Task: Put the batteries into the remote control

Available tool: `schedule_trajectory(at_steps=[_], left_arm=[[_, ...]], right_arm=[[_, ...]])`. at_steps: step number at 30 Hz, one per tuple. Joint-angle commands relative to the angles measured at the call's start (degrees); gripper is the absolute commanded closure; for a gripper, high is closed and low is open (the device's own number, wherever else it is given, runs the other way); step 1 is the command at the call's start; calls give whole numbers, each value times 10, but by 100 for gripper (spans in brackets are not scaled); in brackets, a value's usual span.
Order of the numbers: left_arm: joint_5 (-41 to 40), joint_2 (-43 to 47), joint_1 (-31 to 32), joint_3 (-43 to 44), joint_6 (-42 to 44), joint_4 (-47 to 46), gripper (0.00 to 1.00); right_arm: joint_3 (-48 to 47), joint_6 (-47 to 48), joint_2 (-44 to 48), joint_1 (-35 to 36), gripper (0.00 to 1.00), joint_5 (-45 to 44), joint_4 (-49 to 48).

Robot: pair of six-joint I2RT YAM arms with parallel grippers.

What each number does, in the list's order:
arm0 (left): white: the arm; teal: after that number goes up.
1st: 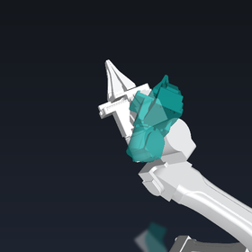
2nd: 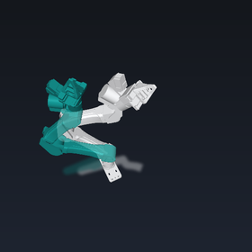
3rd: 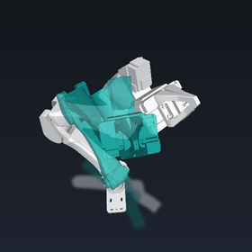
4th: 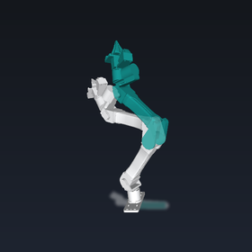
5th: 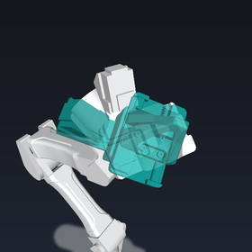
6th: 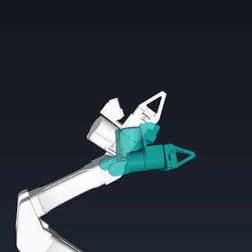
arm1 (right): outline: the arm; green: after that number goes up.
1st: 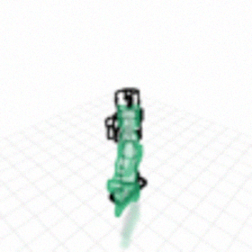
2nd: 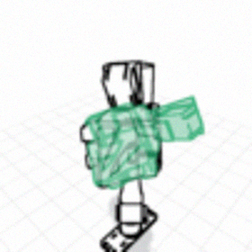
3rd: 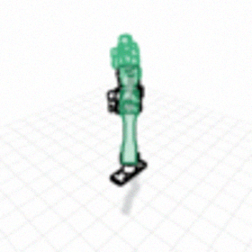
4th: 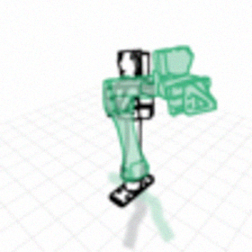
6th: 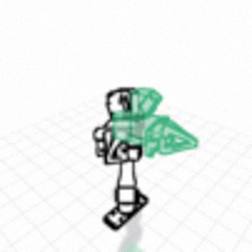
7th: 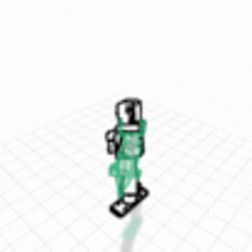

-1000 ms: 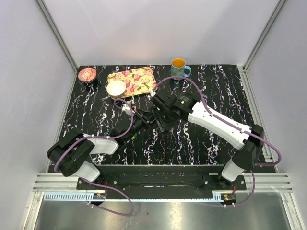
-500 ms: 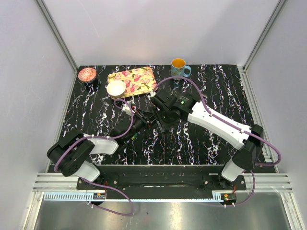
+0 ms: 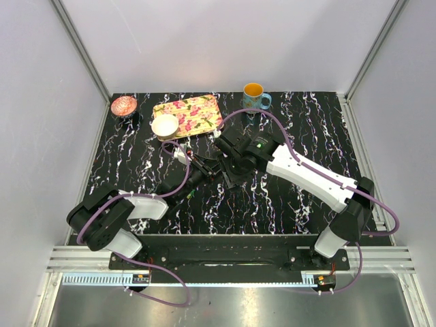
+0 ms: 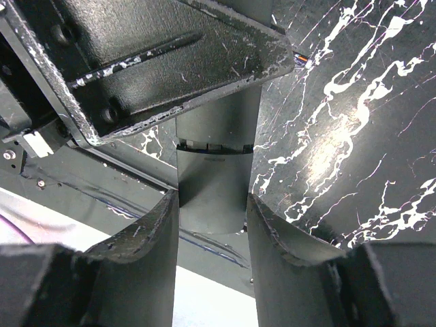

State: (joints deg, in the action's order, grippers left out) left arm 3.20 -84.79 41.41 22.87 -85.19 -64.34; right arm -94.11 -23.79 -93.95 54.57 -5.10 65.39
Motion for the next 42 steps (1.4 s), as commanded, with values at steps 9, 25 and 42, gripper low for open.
schedule_trajectory(at_steps=[9, 25, 42], left_arm=[[-1, 1, 4, 2, -31, -82, 100], [-2, -6, 5, -3, -31, -88, 100], [8, -6, -6, -1, -29, -79, 100]], right_arm=[[-16, 7, -6, 5, 57, -22, -3], [-35, 4, -11, 5, 38, -39, -8], [42, -76, 173, -82, 0, -60, -131]])
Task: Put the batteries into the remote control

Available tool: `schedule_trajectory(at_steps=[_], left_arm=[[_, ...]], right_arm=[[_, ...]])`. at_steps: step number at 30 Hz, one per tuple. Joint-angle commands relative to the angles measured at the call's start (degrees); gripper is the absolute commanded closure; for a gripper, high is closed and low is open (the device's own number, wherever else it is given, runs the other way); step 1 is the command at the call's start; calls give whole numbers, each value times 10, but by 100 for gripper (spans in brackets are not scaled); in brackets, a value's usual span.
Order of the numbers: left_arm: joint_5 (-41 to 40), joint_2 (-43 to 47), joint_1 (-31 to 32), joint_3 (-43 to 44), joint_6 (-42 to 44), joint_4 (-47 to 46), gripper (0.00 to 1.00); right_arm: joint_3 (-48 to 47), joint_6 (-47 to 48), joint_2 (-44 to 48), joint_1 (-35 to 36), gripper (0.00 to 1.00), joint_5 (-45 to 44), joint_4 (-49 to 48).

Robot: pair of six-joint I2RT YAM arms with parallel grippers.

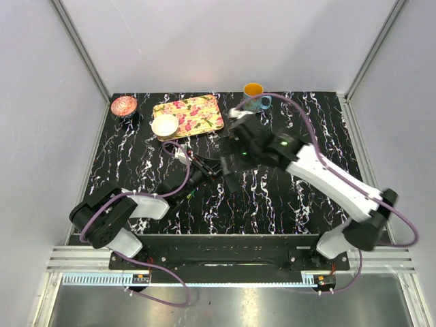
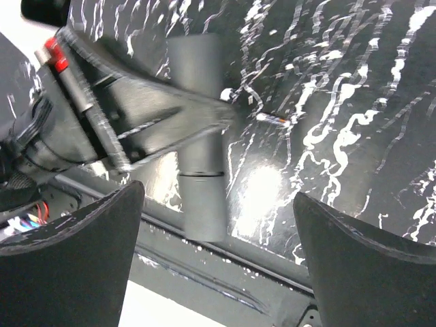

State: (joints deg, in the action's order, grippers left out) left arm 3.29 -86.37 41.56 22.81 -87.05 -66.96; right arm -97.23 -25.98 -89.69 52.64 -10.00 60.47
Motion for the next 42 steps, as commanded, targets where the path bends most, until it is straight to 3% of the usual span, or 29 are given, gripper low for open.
schedule_trajectory(at_steps=[1, 5, 14, 22, 37, 42], left_arm=[[18, 11, -10, 0, -12, -53, 100], [59, 21, -25, 0, -18, -55, 100], [179, 2, -58, -7, -74, -89, 100], [209, 26, -60, 15, -51, -40, 100], [204, 48, -59, 32, -22, -12, 100], [203, 48, -56, 36, -21, -11, 100]], right_arm=[[132, -65, 157, -83, 0, 8, -105], [236, -102, 228, -148, 0, 153, -211], [398, -168, 300, -160, 0, 306, -442], [484, -208, 318, -170, 1, 378, -561], [554, -237, 309, -170, 13, 427, -621], [578, -270, 291, -169, 25, 465, -693]])
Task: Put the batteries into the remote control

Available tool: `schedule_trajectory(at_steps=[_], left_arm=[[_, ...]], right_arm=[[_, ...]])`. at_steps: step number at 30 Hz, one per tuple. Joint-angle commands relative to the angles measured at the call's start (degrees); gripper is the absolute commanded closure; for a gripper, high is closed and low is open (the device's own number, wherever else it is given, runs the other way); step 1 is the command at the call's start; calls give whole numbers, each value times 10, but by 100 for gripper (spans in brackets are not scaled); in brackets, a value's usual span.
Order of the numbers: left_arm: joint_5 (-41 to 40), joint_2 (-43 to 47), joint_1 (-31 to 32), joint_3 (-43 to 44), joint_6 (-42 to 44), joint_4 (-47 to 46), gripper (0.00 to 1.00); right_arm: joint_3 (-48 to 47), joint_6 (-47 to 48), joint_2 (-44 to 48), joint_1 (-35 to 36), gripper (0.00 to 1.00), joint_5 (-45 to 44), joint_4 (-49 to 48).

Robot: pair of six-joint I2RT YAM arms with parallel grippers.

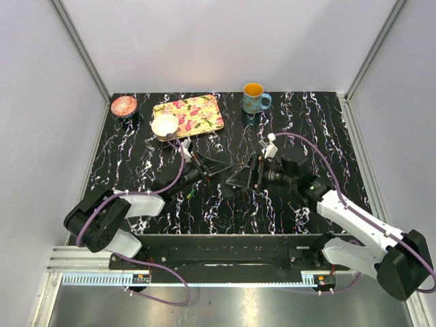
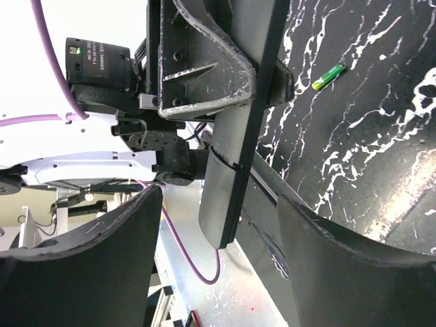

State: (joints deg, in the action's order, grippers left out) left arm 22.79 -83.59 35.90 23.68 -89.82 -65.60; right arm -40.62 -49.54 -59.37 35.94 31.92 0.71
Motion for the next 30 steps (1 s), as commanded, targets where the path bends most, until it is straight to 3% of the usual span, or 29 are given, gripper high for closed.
schedule_trajectory(at_steps=[1, 6, 22, 30], left_arm=[[8, 21, 1, 29, 7, -24, 100], [8, 23, 4, 34, 10, -23, 100], [2, 39, 10, 38, 16, -15, 100], [0, 55, 17, 39, 25, 1, 100]], right_arm=[[15, -44, -18, -3, 26, 55, -105], [33, -67, -35, -3, 38, 75, -157], [71, -123, -68, -3, 57, 101, -245], [80, -133, -69, -3, 79, 97, -253]])
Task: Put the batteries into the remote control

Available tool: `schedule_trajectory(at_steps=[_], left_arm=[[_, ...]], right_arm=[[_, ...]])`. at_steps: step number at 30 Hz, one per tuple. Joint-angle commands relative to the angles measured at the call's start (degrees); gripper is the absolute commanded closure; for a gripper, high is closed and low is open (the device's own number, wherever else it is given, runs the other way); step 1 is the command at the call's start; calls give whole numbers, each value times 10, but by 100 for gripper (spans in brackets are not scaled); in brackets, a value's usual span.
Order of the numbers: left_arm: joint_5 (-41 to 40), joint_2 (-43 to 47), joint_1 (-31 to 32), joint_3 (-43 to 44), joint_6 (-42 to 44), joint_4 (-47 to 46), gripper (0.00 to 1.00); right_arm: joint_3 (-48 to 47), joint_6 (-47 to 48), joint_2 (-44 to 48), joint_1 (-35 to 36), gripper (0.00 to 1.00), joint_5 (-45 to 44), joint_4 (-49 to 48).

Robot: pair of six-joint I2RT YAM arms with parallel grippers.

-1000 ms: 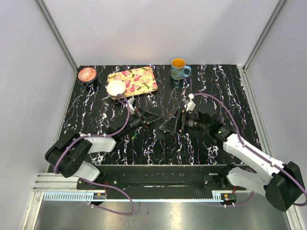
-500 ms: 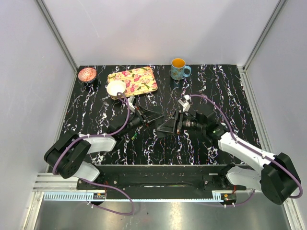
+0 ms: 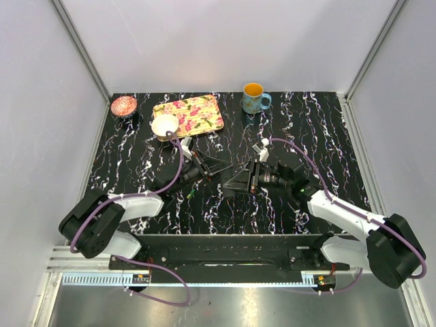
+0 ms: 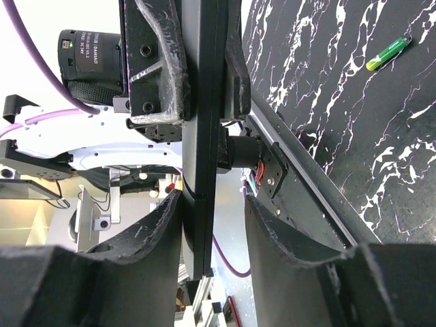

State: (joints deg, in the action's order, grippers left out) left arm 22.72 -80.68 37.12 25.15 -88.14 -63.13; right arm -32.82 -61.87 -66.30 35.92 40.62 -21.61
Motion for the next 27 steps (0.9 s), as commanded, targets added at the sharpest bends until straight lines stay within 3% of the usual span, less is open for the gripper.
schedule_trajectory(at_steps=[1, 6, 27], left_arm=[[-1, 27, 6, 25, 8, -23, 100], [-3, 33, 9, 25, 10, -22, 100], [16, 89, 29, 35, 9, 13, 100]], right_arm=[[2, -9, -1, -2, 81, 10, -29], [0, -12, -8, -2, 100, 13, -27], [-14, 1, -24, -3, 100, -12, 20]])
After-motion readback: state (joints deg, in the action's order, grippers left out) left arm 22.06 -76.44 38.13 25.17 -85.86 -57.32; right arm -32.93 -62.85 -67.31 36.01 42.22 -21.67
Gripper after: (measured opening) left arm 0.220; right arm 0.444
